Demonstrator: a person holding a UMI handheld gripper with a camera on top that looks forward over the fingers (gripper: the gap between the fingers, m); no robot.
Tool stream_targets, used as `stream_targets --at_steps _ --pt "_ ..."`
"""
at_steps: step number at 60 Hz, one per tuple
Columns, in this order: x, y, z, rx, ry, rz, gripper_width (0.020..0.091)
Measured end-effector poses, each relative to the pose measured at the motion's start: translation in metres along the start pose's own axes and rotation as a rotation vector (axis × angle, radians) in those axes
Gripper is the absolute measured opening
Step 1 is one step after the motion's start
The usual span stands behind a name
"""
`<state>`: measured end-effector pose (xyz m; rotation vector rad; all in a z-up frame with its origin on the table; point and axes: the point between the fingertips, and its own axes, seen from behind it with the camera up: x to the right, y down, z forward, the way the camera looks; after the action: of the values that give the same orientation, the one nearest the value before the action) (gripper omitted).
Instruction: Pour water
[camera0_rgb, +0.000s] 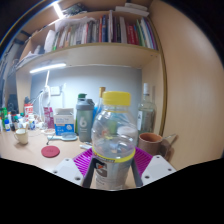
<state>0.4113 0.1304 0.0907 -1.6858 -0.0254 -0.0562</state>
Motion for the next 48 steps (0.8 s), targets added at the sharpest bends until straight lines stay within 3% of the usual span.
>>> stream_targets --at_steps 12,23,36,48 --pt "0.007 -0.006 0.006 0.068 0.053 0.030 0.0506" --pt "-0.019 -0.012 0.003 0.040 0.039 -0.050 0.0466" --pt "-0.107 -0.105 0.014 0.114 0.023 -0.416 0.0464" --pt "-0.232 -0.173 0.051 0.194 0.065 -1.138 0.0463"
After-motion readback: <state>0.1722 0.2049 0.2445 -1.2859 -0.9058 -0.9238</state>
